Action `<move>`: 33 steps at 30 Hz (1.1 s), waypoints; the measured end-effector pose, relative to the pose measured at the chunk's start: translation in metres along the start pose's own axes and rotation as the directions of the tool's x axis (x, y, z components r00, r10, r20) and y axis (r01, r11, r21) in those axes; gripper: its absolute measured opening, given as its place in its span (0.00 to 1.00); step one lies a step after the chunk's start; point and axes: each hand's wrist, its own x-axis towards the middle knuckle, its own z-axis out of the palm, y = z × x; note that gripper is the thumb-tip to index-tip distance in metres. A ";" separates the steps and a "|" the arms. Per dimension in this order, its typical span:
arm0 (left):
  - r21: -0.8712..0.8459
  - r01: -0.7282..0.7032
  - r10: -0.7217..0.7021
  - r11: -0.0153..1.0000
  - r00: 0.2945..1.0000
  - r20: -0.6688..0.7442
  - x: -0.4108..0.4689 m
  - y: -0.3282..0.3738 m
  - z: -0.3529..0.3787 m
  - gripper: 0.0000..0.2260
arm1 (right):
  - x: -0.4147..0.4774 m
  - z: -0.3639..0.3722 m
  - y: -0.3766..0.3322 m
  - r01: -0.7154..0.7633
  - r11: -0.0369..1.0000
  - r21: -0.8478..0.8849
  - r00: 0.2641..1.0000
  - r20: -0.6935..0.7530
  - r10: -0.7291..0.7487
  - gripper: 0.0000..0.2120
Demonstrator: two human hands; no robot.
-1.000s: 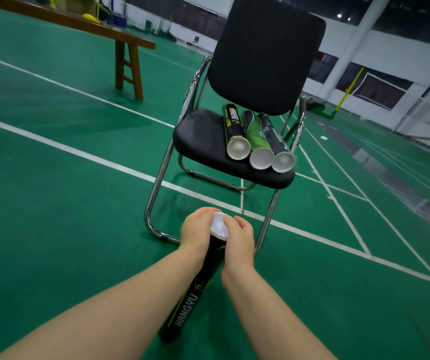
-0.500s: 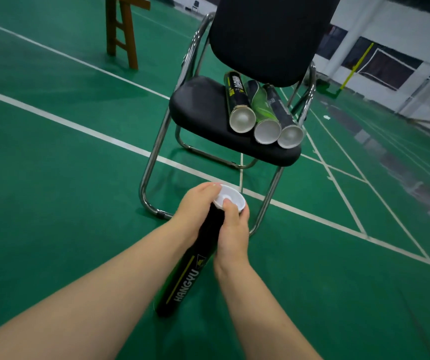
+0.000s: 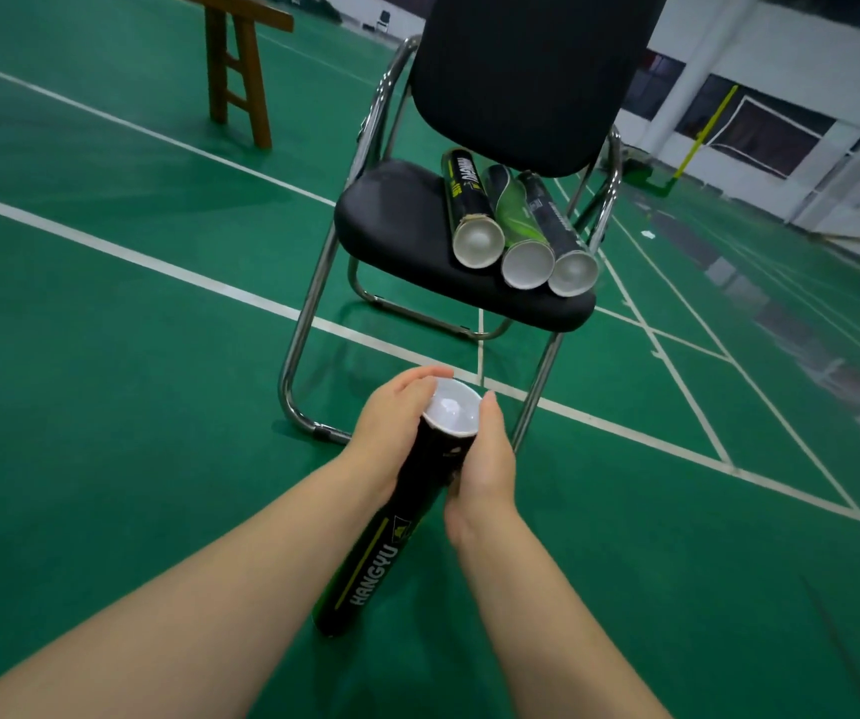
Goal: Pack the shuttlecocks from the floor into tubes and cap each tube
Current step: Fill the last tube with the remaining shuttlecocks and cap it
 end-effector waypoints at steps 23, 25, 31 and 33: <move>-0.015 0.006 -0.007 1.000 0.998 -0.063 -0.006 0.006 0.011 0.11 | -0.003 0.001 -0.007 0.001 1.000 0.018 0.999 -0.035 -0.001 0.10; -0.039 0.007 -0.011 0.999 0.996 -0.085 -0.008 0.008 0.011 0.10 | 0.002 0.000 -0.013 -0.039 0.997 -0.064 0.999 -0.036 0.037 0.09; -0.071 0.065 -0.076 0.995 0.984 -0.164 -0.005 0.005 0.013 0.10 | 0.020 0.002 -0.030 -0.234 0.933 -0.273 0.972 -0.056 0.228 0.08; -0.033 0.061 -0.066 0.998 0.972 -0.224 0.001 0.003 0.013 0.10 | 0.021 0.007 -0.030 -0.244 0.933 -0.267 0.970 -0.065 0.235 0.07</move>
